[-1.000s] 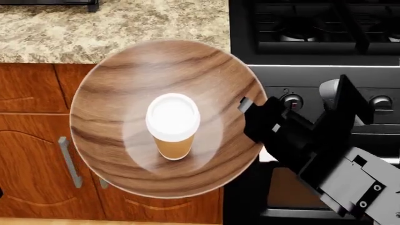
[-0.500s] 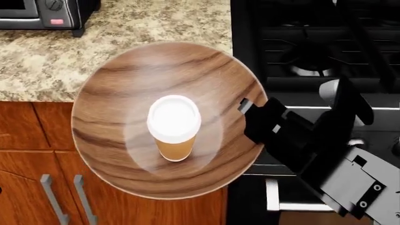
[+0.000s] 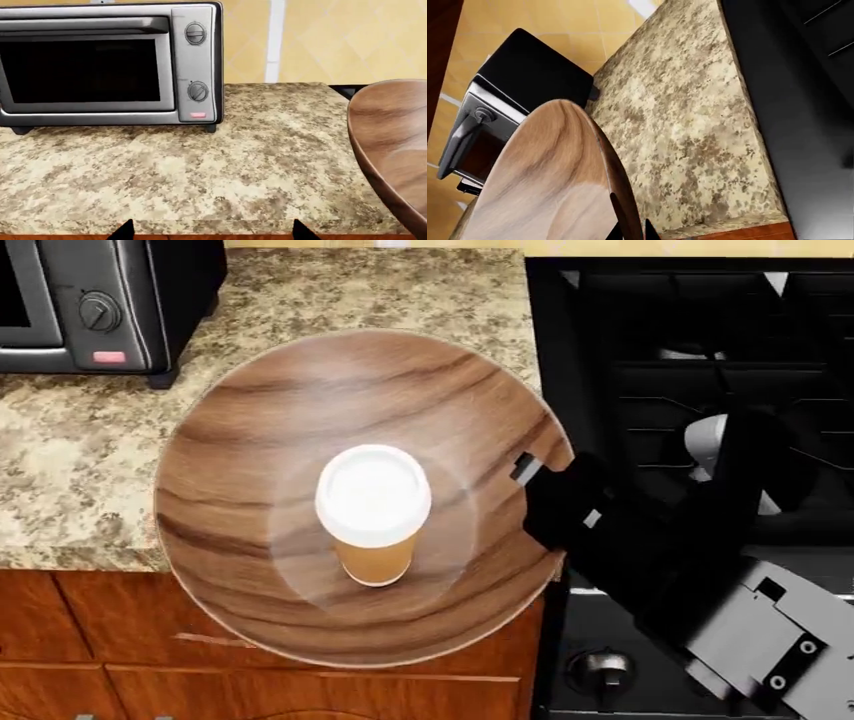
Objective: Place the cup inside the bowl on the dining table and move the bowl to any counter.
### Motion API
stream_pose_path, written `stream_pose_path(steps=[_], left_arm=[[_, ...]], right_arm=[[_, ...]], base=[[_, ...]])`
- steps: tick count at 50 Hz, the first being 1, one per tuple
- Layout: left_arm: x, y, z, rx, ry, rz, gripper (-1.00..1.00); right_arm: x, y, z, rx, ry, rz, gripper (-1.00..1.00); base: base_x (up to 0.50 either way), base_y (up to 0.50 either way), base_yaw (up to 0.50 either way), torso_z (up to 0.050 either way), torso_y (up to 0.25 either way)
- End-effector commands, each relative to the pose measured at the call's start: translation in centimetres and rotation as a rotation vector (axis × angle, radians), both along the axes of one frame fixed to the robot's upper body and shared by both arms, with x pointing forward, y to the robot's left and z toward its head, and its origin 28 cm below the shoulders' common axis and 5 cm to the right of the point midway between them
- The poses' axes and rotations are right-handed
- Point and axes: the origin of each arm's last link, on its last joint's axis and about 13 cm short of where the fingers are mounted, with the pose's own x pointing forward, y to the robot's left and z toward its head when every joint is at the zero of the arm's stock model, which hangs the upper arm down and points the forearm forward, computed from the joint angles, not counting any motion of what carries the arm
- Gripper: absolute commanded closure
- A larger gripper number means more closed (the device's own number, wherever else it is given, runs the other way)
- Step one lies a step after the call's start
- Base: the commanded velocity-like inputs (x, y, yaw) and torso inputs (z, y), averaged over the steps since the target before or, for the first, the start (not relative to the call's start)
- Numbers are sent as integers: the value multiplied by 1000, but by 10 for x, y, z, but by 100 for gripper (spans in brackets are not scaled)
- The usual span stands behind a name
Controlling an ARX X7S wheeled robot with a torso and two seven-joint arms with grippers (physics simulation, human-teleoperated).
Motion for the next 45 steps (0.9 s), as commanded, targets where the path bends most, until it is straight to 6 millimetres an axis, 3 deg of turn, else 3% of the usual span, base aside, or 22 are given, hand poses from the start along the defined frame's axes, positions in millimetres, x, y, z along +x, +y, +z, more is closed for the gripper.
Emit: stream_pose_path(steps=[1, 25, 45], left_arm=[[-2, 2, -1, -2, 3, -2, -100], [-1, 2, -1, -2, 1, 3, -100], [-4, 3, -5, -5, 7, 6, -100]], right_arm=[[-1, -2, 5, 28, -26, -5, 100], [0, 1, 2, 29, -15, 6, 100], [4, 6, -13, 28, 25, 4, 100]], base=[[488, 47, 0, 0, 11], [477, 45, 0, 0, 1], [7, 18, 0, 0, 1]])
